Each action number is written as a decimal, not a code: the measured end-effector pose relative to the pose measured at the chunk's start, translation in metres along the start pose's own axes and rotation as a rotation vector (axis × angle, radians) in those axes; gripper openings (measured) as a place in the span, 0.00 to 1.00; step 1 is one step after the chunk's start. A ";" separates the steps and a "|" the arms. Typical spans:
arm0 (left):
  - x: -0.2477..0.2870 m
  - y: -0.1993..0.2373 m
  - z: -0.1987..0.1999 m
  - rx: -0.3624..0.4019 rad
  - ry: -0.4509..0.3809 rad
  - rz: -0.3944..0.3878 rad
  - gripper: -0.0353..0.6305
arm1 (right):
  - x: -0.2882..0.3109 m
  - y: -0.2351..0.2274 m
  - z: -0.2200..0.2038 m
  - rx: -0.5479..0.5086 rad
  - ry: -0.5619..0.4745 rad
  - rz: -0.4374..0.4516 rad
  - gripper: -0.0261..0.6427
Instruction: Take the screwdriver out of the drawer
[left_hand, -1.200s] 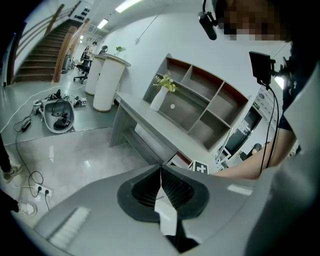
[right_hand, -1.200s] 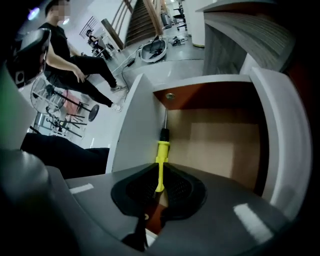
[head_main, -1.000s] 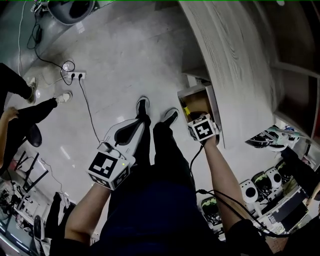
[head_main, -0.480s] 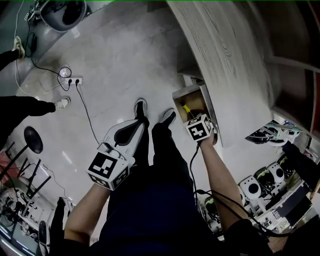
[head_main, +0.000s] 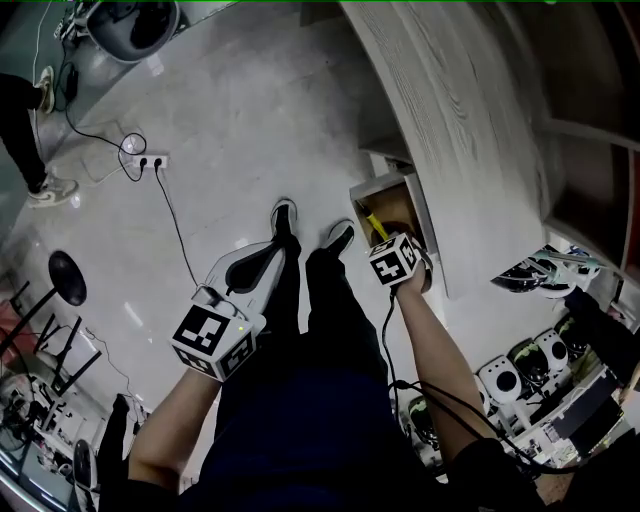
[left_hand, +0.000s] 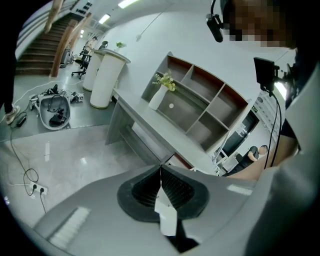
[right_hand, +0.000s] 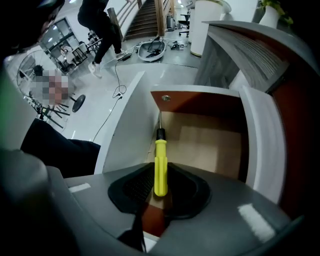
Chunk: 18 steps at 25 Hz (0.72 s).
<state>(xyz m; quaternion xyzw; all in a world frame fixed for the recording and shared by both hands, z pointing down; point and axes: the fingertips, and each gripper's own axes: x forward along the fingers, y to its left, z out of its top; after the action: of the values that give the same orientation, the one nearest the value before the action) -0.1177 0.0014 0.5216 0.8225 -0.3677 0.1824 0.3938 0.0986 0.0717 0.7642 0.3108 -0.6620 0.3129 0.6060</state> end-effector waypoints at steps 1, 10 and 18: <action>0.000 0.000 0.000 -0.001 0.000 -0.001 0.06 | -0.002 0.000 0.001 0.010 -0.003 0.005 0.17; 0.002 -0.016 0.021 0.055 -0.023 -0.043 0.06 | -0.047 0.007 0.010 0.029 -0.044 0.006 0.17; 0.005 -0.051 0.049 0.141 -0.054 -0.099 0.06 | -0.115 0.000 0.013 0.105 -0.191 -0.028 0.17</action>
<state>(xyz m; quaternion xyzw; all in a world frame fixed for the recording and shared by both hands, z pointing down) -0.0756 -0.0181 0.4681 0.8699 -0.3234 0.1658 0.3336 0.0988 0.0650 0.6491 0.3798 -0.6951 0.3074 0.5273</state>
